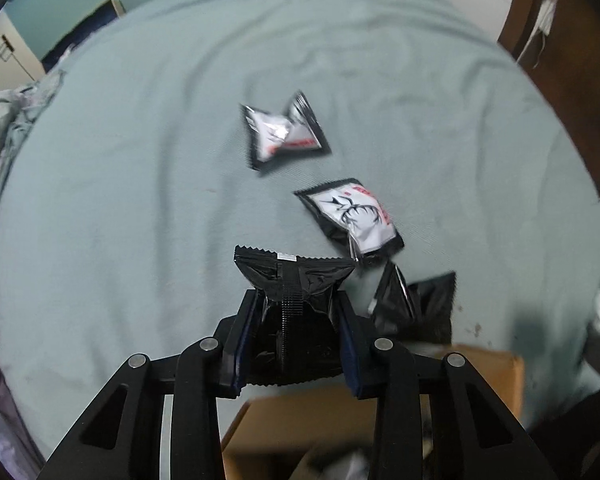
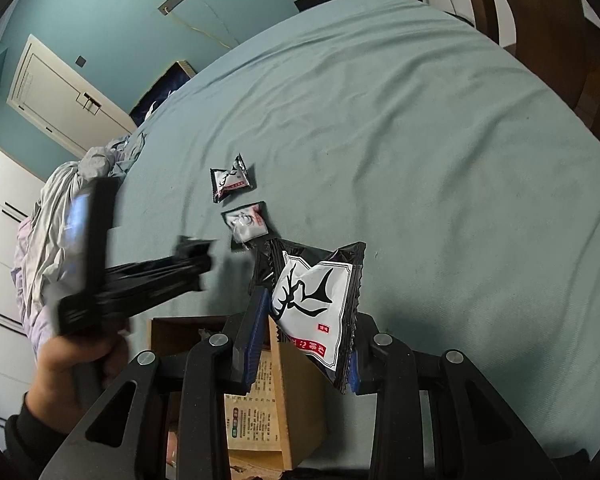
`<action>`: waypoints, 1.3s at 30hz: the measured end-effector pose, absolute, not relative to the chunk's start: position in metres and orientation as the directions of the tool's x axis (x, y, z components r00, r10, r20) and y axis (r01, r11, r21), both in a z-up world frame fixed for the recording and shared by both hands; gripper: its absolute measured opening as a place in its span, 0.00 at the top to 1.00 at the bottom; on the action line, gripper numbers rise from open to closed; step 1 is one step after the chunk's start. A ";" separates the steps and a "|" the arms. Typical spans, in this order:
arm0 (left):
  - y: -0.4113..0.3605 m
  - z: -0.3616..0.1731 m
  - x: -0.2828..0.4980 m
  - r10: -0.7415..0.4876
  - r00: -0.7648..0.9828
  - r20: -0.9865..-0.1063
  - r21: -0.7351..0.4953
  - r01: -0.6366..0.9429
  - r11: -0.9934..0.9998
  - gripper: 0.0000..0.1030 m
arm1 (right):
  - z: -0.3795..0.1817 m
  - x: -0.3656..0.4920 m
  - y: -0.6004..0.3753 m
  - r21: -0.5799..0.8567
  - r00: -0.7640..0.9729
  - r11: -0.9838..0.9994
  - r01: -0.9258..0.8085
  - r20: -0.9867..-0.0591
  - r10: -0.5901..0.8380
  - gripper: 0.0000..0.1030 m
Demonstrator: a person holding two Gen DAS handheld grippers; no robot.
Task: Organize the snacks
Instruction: 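Grasp a black packet with the left gripper while the right gripper lowers its deer packet into the box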
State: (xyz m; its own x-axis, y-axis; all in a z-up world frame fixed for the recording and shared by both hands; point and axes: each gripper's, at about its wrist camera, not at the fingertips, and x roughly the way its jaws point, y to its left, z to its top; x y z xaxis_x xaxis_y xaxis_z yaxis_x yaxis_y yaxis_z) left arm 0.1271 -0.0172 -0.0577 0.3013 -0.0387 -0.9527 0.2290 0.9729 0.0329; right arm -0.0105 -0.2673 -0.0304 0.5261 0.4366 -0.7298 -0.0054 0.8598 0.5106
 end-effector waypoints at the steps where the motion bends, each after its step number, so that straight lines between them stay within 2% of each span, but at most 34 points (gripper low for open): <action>1: -0.012 -0.047 0.117 -0.043 0.320 -0.946 0.034 0.233 0.972 0.66 | -0.030 -0.011 -0.266 0.506 0.528 0.863 -0.008 -0.731 0.433 0.70; 5: 0.003 -0.014 0.075 -0.081 0.376 -0.923 0.029 0.277 0.961 0.66 | -0.029 -0.010 -0.261 0.484 0.524 0.875 -0.022 -0.740 0.423 0.70; 9: 0.009 -0.006 0.033 -0.159 0.380 -0.911 -0.019 0.348 0.937 0.66 | -0.028 -0.011 -0.254 0.455 0.521 0.890 -0.040 -0.750 0.407 0.70; 11: -0.002 -0.018 0.027 -0.199 0.348 -0.916 -0.053 0.388 0.920 0.65 | -0.028 -0.011 -0.251 0.432 0.518 0.900 -0.046 -0.761 0.392 0.70; 13: -0.013 -0.043 0.015 -0.249 0.240 -0.939 -0.113 0.468 0.876 0.65 | -0.028 -0.010 -0.248 0.423 0.511 0.905 -0.047 -0.768 0.385 0.70; 15: -0.019 -0.055 0.012 -0.223 0.191 -0.956 -0.103 0.491 0.865 0.62 | -0.028 -0.010 -0.246 0.415 0.508 0.909 -0.048 -0.773 0.380 0.70; 16: -0.023 -0.057 0.010 -0.193 0.203 -0.960 -0.067 0.503 0.861 0.55 | -0.027 -0.010 -0.246 0.412 0.508 0.910 -0.049 -0.774 0.378 0.70; 17: -0.026 -0.057 0.010 -0.178 0.219 -0.959 -0.043 0.511 0.858 0.42 | -0.027 -0.010 -0.245 0.408 0.509 0.911 -0.052 -0.775 0.376 0.70; 18: -0.028 -0.051 0.009 -0.163 0.261 -0.951 -0.004 0.518 0.855 0.34 | -0.026 -0.011 -0.244 0.403 0.509 0.913 -0.057 -0.775 0.374 0.70; 19: -0.028 -0.045 0.009 -0.163 0.306 -0.938 0.019 0.515 0.857 0.18 | -0.026 -0.011 -0.243 0.401 0.513 0.915 -0.057 -0.774 0.371 0.70; 20: -0.025 -0.037 0.009 -0.167 0.344 -0.924 0.033 0.506 0.862 0.12 | -0.025 -0.011 -0.241 0.397 0.513 0.916 -0.064 -0.774 0.371 0.70; 24: -0.009 -0.020 0.016 -0.146 0.444 -0.884 0.063 0.422 0.904 0.11 | -0.024 -0.014 -0.234 0.377 0.514 0.922 -0.091 -0.775 0.367 0.70; 28: 0.012 -0.014 0.027 -0.068 0.499 -0.864 0.105 0.310 0.945 0.11 | -0.023 -0.019 -0.225 0.347 0.517 0.926 -0.147 -0.772 0.371 0.70; 33: 0.033 -0.015 0.037 -0.051 0.502 -0.863 0.066 0.213 0.975 0.11 | -0.023 -0.032 -0.200 0.315 0.482 0.905 -0.286 -0.769 0.420 0.70; 39: 0.039 -0.020 0.041 -0.042 0.505 -0.862 0.055 0.176 0.983 0.11 | -0.032 -0.043 -0.170 0.269 0.390 0.858 -0.438 -0.803 0.451 0.69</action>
State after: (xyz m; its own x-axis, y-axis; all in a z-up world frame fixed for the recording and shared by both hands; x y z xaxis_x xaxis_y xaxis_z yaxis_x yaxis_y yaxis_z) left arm 0.0410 0.0394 -0.0203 0.5050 -0.0421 -0.8621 0.1764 0.9828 0.0553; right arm -0.0432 -0.1697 -0.0324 0.3901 0.4514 -0.8025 -0.4381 0.8576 0.2694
